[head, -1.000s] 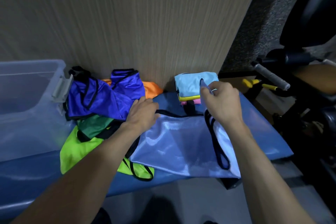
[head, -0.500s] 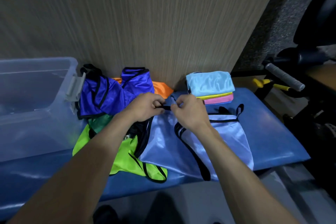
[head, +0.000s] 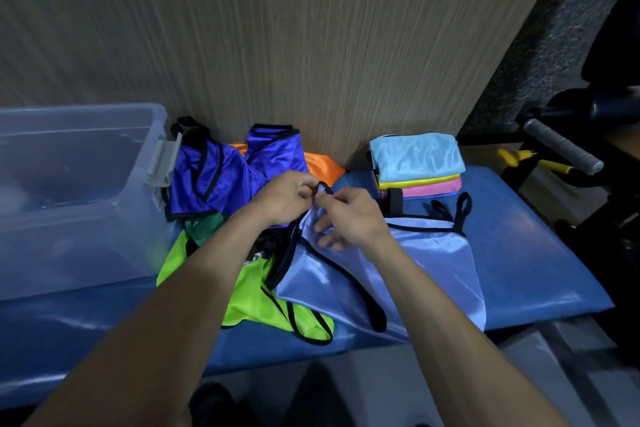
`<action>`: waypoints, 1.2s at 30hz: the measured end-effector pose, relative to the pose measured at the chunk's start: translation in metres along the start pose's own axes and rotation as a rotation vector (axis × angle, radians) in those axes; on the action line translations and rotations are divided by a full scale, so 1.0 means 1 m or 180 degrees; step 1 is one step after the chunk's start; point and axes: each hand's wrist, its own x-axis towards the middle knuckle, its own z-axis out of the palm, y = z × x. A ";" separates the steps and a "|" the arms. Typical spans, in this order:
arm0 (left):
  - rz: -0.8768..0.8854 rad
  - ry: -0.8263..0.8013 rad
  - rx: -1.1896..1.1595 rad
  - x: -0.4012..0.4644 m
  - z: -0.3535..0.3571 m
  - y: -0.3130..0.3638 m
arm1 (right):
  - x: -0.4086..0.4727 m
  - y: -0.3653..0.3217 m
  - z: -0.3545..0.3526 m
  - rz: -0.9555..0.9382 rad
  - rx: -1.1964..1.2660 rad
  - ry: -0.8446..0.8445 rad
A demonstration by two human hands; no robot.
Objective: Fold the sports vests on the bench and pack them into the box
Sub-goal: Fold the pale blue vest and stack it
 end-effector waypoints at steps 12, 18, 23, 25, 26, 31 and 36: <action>-0.0165 0.0227 -0.0304 -0.009 0.000 0.007 | 0.011 0.030 -0.009 -0.1006 -0.1247 0.0548; 0.0117 0.0713 0.0116 -0.016 0.005 0.011 | 0.017 0.036 -0.014 -0.1129 -0.1520 0.0646; 0.0020 0.0650 0.0508 -0.013 0.009 0.017 | 0.023 0.036 -0.018 -0.1300 -0.1968 0.0711; -0.0078 0.0646 0.0838 -0.009 0.011 0.019 | 0.023 0.037 -0.025 -0.1256 -0.2164 0.0636; -0.0138 0.0653 0.0973 -0.008 0.012 0.020 | 0.022 0.037 -0.030 -0.1171 -0.2332 0.0580; -0.0400 0.0681 0.1224 -0.004 0.016 0.029 | 0.017 0.048 -0.066 -0.0994 -0.2925 0.0259; -0.0616 0.0667 0.1254 -0.005 0.017 0.031 | 0.017 0.064 -0.100 -0.1104 -0.2841 0.0311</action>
